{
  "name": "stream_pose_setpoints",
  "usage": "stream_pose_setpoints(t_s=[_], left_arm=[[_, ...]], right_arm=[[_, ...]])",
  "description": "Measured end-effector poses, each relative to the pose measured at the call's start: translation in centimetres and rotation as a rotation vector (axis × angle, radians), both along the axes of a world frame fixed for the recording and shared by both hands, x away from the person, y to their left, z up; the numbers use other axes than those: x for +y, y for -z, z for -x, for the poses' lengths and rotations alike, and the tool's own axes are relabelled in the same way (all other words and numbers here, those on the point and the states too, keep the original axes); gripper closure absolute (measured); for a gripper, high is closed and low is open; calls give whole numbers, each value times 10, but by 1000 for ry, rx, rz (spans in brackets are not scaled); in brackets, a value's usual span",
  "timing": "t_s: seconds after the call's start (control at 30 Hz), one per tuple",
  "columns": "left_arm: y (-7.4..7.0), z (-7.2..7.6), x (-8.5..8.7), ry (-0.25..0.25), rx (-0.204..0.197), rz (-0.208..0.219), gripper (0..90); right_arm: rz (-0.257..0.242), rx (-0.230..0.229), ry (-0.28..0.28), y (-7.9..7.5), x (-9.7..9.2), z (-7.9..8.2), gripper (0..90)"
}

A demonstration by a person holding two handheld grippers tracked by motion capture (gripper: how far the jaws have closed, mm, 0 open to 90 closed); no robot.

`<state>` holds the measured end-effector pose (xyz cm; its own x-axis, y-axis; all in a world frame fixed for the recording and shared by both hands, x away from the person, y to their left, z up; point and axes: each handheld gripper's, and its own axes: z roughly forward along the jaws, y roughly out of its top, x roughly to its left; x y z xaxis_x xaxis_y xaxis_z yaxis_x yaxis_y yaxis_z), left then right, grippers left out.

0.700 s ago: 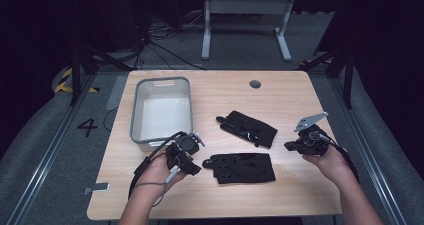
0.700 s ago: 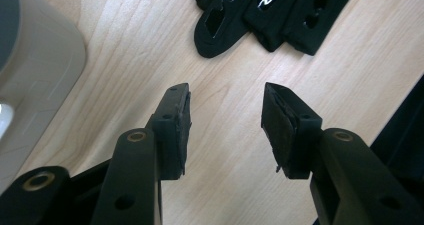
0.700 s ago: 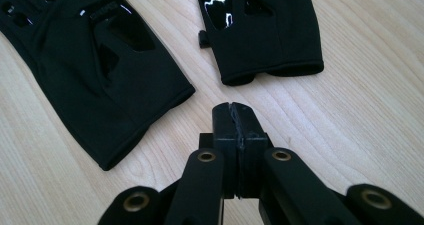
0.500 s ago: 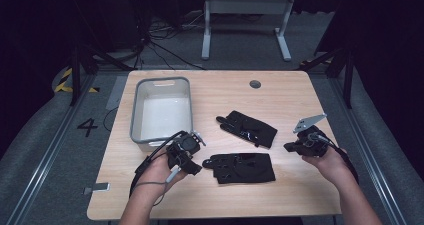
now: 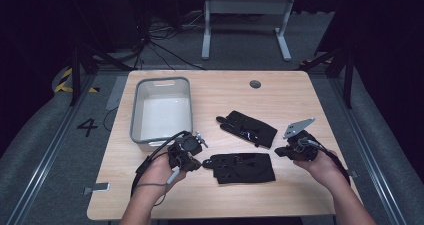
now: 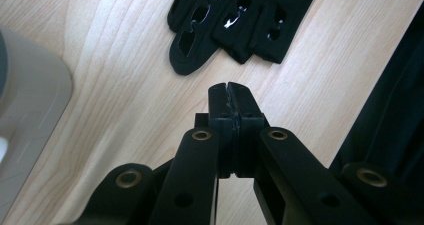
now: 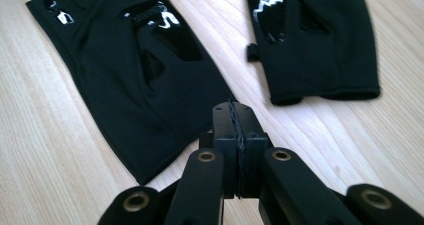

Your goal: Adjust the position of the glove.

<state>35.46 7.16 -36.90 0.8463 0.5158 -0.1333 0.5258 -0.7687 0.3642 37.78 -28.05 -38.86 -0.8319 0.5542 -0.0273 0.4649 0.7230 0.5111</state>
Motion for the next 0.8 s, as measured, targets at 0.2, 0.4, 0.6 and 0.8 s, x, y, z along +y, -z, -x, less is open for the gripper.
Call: stream_pose_setpoints(t_s=[0.2, 0.4, 0.6, 0.8], left_arm=[[-3, 2, -1, -26, -17, 5, 891], [-4, 1, 0, -53, -27, 12, 836], [-5, -1, 3, -71, -58, 48, 829], [-7, -2, 6, -104, -55, 68, 833]], right_arm=[[-3, 2, -28, 4, 12, -3, 900], [-15, -2, -44, 5, 19, -5, 900], [-47, -4, -32, 3, 23, -6, 900], [-71, -4, -26, 2, 29, -7, 900]])
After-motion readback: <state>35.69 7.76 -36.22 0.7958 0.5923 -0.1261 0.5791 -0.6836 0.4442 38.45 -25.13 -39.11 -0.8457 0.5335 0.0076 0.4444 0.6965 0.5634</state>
